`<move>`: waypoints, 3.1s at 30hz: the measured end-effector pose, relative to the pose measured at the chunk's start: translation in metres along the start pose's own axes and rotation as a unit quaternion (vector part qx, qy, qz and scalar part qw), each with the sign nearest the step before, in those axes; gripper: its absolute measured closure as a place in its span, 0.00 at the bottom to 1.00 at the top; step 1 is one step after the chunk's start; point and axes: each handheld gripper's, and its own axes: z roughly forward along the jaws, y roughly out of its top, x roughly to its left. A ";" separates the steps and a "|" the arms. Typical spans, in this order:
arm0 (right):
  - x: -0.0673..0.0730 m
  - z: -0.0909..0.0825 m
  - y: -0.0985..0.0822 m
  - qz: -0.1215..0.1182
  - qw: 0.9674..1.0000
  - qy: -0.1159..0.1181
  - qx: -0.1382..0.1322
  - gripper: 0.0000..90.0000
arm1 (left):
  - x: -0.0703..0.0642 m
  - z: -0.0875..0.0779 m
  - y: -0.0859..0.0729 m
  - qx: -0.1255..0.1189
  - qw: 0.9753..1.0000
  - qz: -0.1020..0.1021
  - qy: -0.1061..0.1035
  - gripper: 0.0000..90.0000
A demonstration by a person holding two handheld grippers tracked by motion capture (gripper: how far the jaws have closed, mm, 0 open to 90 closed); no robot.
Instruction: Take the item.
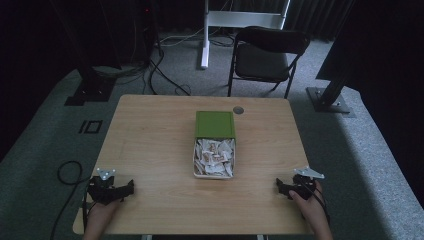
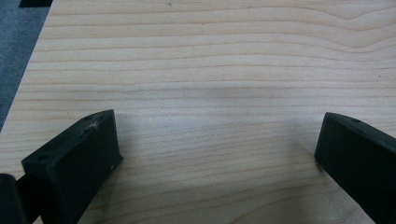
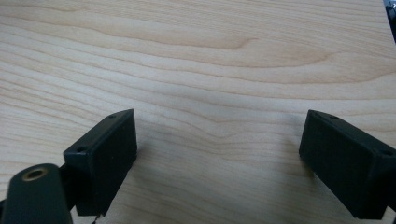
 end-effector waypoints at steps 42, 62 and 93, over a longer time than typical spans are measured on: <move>0.009 0.001 0.019 0.005 1.000 0.000 -0.012 0.13 | 0.000 0.000 0.000 0.000 1.000 0.000 0.000 0.01; 0.047 -0.012 0.076 -0.031 0.997 0.040 -0.055 0.15 | 0.000 0.000 0.000 0.000 1.000 0.000 0.000 0.01; 0.111 -0.037 0.131 -0.077 0.984 0.119 -0.111 0.17 | 0.000 0.000 0.000 0.000 1.000 0.000 0.000 0.01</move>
